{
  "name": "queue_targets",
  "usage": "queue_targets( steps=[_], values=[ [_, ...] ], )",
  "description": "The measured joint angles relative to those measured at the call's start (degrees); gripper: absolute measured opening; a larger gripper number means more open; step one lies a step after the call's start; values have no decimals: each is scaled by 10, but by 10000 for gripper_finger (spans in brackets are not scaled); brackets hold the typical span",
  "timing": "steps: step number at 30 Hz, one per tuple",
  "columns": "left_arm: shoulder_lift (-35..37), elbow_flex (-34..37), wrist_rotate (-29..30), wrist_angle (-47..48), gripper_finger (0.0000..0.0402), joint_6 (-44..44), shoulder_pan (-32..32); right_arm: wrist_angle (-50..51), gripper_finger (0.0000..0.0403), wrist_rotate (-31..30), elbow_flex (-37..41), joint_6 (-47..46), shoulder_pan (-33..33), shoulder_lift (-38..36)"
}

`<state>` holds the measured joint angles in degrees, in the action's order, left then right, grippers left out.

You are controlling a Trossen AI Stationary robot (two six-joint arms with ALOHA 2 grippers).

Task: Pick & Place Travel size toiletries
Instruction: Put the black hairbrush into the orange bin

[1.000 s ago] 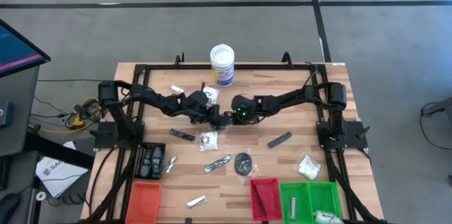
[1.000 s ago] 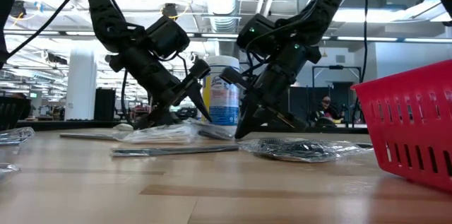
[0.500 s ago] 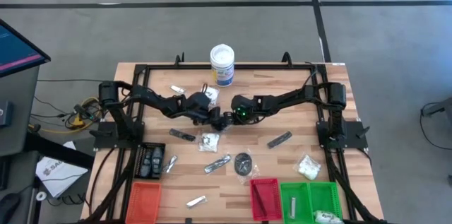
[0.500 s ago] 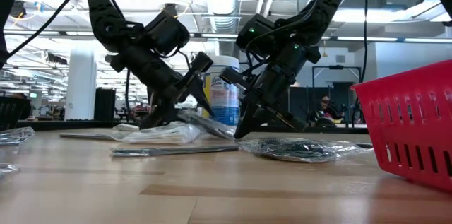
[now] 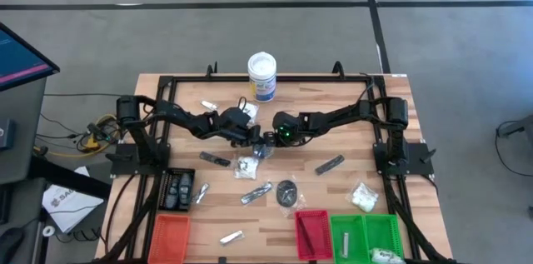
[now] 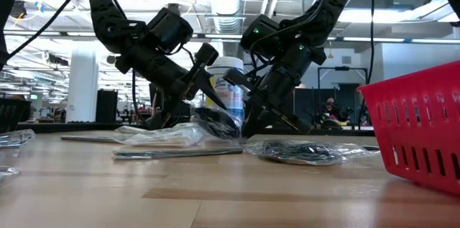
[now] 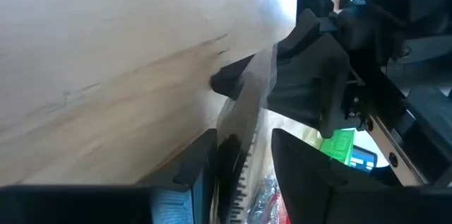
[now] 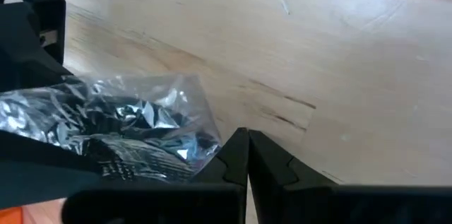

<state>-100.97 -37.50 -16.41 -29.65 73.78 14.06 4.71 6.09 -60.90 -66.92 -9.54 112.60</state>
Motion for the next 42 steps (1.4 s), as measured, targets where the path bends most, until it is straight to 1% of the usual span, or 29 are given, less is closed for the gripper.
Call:
queue_targets(
  steps=[9, 26, 37, 42],
  values=[
    [1, 0, 1, -2, 122, 0, 0, 0, 0, 0, 0, 0, 0, 0],
    [1, 0, 4, -2, 67, 0, 0, 0, 0, 1, 0, -1, 0, 0],
    [1, 0, 5, 0, 14, 0, 0, -4, 0, 1, 0, 5, 2, 0],
    [4, 0, -6, 2, 10, 0, 0, -4, 0, 16, 0, 9, 1, 0]
  ],
)
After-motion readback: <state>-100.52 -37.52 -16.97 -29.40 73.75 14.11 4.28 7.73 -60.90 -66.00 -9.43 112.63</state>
